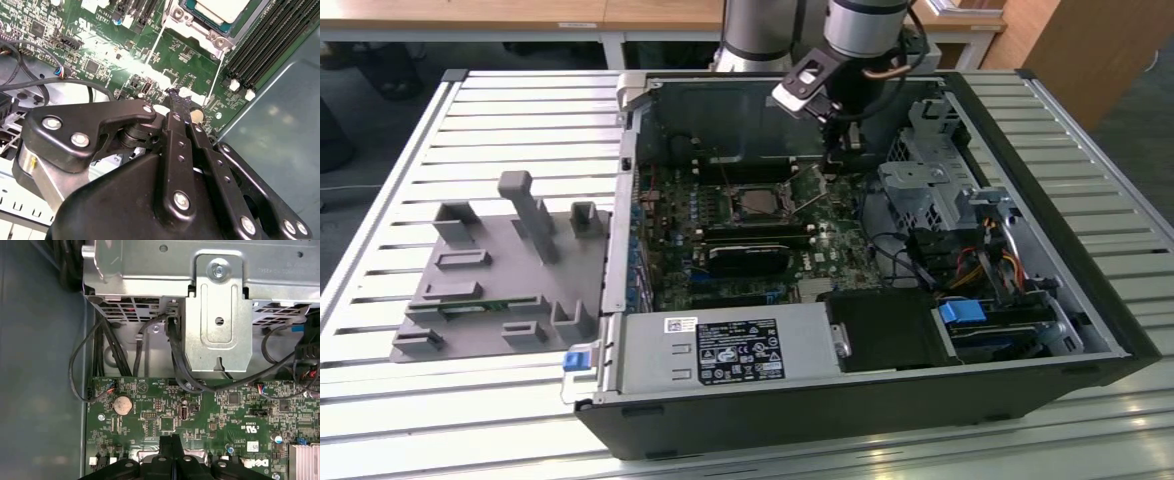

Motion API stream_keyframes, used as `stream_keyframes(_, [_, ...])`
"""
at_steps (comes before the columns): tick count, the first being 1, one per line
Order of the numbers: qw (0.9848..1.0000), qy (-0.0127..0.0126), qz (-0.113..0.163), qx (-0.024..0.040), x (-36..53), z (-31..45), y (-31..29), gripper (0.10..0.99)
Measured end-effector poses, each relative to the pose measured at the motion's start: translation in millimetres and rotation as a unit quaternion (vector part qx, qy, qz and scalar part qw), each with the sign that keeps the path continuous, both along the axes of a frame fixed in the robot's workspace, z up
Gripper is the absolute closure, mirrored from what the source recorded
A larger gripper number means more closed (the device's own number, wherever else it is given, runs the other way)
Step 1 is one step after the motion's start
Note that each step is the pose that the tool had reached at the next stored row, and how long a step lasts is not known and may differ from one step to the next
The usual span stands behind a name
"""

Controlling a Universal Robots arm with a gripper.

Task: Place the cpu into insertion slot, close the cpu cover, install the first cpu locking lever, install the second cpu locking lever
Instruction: 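Close the cpu cover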

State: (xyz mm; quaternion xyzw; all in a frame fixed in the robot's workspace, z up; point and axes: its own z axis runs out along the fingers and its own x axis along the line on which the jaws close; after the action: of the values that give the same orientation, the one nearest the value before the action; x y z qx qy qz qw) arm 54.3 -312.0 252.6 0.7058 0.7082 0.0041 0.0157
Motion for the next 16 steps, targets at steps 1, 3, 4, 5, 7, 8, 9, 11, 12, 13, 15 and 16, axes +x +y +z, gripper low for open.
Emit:
stream_keyframes(1, [1.0000,0.0002,0.003,0.0000,0.4,-0.3,0.0,0.980])
stream_keyframes(3, [1.0000,0.0016,0.004,0.0000,2.5,-0.5,0.2,0.980])
stream_keyframes(4, [1.0000,0.0028,0.004,0.0000,3.7,-0.6,0.5,0.980])
stream_keyframes(5, [1.0000,0.0039,0.004,-0.0001,4.6,-0.6,0.7,0.980])
stream_keyframes(7, [1.0000,0.0059,0.004,-0.0001,6.3,-0.8,1.3,0.980])
stream_keyframes(8, [1.0000,0.0068,0.004,0.0000,7.0,-1.0,1.6,0.980])
stream_keyframes(9, [1.0000,0.0077,0.004,-0.0001,7.7,-1.2,2.0,0.980])
stream_keyframes(11, [1.0000,0.0091,0.004,-0.0003,8.9,-1.5,2.8,0.980])
stream_keyframes(12, [0.9999,0.0097,0.004,-0.0002,9.5,-1.9,3.2,0.980])
stream_keyframes(13, [0.9999,0.0102,0.004,-0.0002,10.4,-2.1,3.6,0.980])
stream_keyframes(15, [0.9999,0.0111,0.004,-0.0003,12.4,-2.6,4.1,0.980])
stream_keyframes(16, [0.9999,0.0114,0.004,-0.0003,13.3,-2.9,4.4,0.980])
